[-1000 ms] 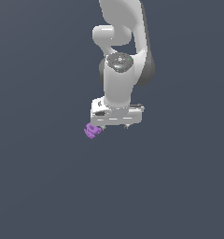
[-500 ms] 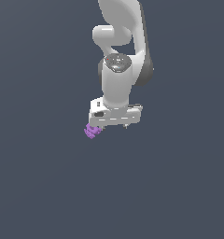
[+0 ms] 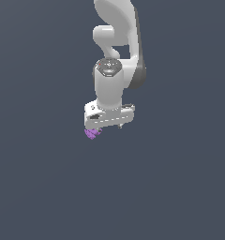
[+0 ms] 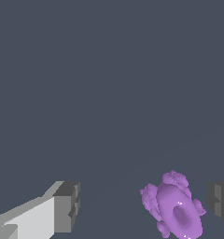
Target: Pick up the object and move it to a goal position.
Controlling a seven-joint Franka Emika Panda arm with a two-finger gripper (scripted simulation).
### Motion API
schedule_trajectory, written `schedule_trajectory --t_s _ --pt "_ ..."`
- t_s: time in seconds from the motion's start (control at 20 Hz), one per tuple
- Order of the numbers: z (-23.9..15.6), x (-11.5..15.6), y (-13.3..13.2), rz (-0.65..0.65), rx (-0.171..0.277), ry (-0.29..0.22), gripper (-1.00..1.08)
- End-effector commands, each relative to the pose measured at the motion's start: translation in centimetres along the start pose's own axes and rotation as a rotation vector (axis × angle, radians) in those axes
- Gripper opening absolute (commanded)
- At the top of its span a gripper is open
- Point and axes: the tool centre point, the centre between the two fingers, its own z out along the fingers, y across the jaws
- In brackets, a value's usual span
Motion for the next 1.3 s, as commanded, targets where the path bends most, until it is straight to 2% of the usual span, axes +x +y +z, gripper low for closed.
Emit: schedule_trajectory --t_s 0.0,0.8,1.25 --pt "0.6 -0.6 0.7 -0.042 0.001 -0.001 1.00" --pt "4.6 -5.4 5.3 -0.355 0.013 -0.002 1.00" --pt "6.1 -7.6 6.9 -0.486 0.019 -0.001 1.00"
